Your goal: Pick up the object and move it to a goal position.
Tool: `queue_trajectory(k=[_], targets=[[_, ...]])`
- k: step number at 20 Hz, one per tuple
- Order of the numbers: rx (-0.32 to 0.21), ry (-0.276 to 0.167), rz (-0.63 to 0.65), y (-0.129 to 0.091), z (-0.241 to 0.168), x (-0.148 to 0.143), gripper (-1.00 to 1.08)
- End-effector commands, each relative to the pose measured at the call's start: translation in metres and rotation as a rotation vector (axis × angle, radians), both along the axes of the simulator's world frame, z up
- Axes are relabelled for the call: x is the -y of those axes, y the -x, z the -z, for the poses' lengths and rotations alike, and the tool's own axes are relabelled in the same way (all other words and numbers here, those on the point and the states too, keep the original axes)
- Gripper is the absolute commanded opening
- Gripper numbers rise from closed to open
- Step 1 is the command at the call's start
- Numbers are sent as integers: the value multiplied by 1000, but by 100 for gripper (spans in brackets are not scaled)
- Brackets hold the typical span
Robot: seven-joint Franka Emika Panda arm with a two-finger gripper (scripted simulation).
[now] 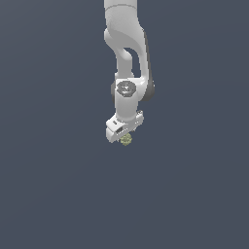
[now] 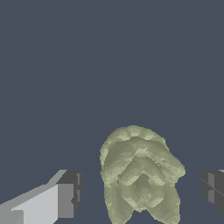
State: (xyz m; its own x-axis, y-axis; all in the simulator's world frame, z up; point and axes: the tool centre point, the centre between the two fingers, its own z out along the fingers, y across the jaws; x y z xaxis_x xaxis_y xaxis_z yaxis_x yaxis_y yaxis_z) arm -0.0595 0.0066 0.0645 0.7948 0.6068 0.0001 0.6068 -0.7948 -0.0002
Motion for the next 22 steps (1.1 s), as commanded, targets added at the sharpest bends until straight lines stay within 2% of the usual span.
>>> queue_trajectory(k=[1, 7, 8, 19, 22], targets=[[0, 0, -1, 0, 11, 0, 100], [0, 0, -2, 0, 22, 0, 100], [0, 0, -2, 0, 22, 0, -100], [3, 0, -2, -1, 21, 0, -100], [22, -1, -3, -8, 16, -1, -100]])
